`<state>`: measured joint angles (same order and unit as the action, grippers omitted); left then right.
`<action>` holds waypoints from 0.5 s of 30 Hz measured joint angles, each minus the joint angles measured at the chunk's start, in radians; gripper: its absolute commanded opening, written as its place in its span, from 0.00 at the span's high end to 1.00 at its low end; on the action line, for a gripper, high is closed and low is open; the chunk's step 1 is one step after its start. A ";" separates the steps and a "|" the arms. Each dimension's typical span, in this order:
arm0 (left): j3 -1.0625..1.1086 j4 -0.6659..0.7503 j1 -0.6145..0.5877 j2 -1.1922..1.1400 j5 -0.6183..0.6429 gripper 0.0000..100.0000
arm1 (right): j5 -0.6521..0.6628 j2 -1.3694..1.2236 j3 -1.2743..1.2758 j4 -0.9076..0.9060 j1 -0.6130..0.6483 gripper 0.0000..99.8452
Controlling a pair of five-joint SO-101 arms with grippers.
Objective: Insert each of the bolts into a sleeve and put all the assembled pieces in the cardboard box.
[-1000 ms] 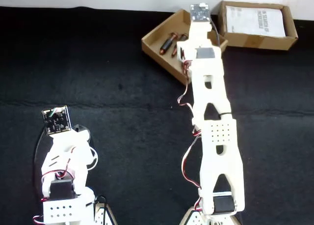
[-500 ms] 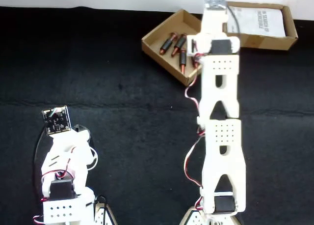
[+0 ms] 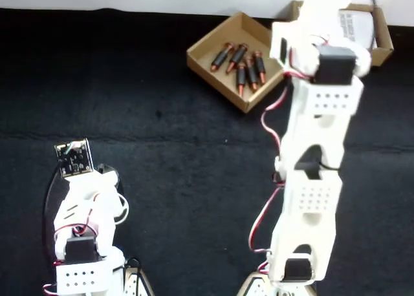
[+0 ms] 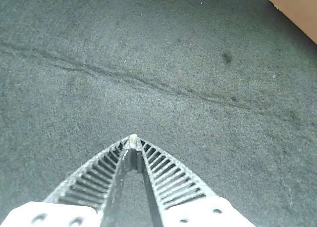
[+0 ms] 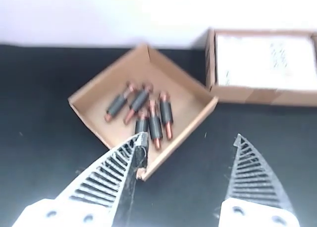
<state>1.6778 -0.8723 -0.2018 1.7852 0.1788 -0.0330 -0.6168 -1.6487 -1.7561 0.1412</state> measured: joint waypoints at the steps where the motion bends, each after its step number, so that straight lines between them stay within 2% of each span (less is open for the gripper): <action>1: 0.000 0.000 0.000 0.000 0.000 0.99 | 0.000 0.029 0.000 0.000 0.000 0.75; 12: 0.000 0.000 0.000 0.000 0.000 0.99 | 0.000 0.385 -0.002 0.000 0.000 0.75; 15: 0.000 -0.002 0.008 0.000 0.000 0.99 | 0.000 0.557 0.118 0.000 -0.002 0.75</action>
<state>1.6778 -0.8738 -0.1941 1.7852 0.1788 -0.0330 -0.0598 -1.5305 -1.7561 0.1396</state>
